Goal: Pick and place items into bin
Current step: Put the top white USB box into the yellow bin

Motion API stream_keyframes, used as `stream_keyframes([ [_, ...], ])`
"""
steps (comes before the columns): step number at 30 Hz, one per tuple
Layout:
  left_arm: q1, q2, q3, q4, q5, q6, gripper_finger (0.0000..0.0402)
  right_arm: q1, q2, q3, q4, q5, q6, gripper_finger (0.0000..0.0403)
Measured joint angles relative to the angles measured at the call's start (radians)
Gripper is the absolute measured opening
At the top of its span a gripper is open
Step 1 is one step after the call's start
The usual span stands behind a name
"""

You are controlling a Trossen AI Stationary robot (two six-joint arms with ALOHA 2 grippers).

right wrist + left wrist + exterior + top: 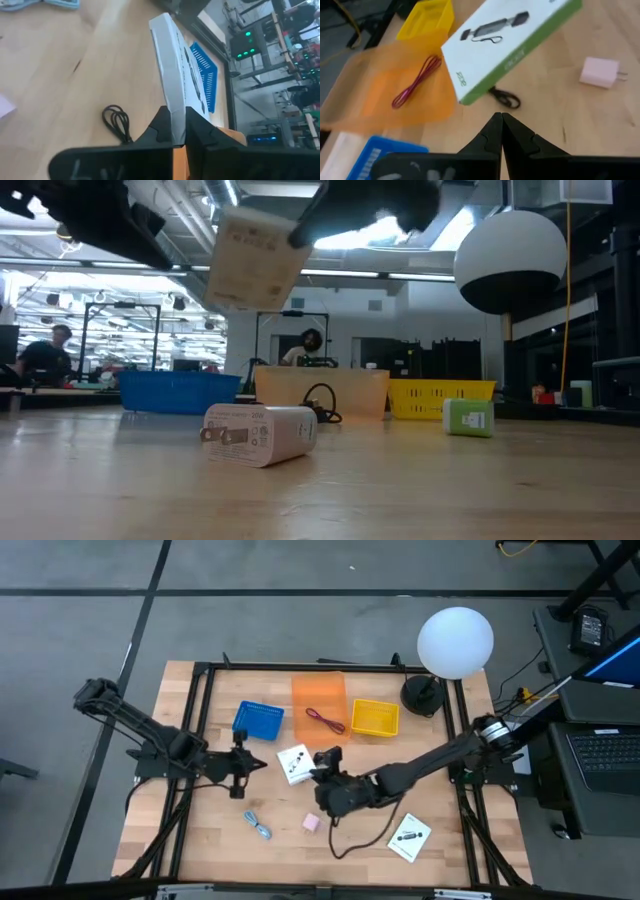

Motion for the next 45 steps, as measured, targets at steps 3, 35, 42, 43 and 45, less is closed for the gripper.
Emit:
stream_keyframes([
  [3, -0.021, 0.0, 0.0, 0.026, -0.007, 0.032, 0.0003, 0.022, -0.038, -0.065, 0.034, 0.04, 0.01, 0.0006],
  [35, 0.12, 0.101, 0.002, 0.351, 0.259, 0.317, 0.0003, 0.203, -0.418, -0.677, 0.55, 0.141, -0.141, 0.0006],
  [42, 0.203, 0.189, 0.002, 0.475, 0.379, 0.387, 0.0003, 0.205, -0.418, -0.677, 0.518, 0.212, -0.133, 0.0006],
  [43, 0.217, 0.201, 0.002, 0.502, 0.402, 0.402, 0.0002, 0.206, -0.418, -0.676, 0.506, 0.243, -0.125, 0.0006],
  [45, 0.247, 0.218, 0.002, 0.532, 0.437, 0.425, 0.0001, 0.211, -0.418, -0.677, 0.478, 0.302, -0.105, 0.0006],
])
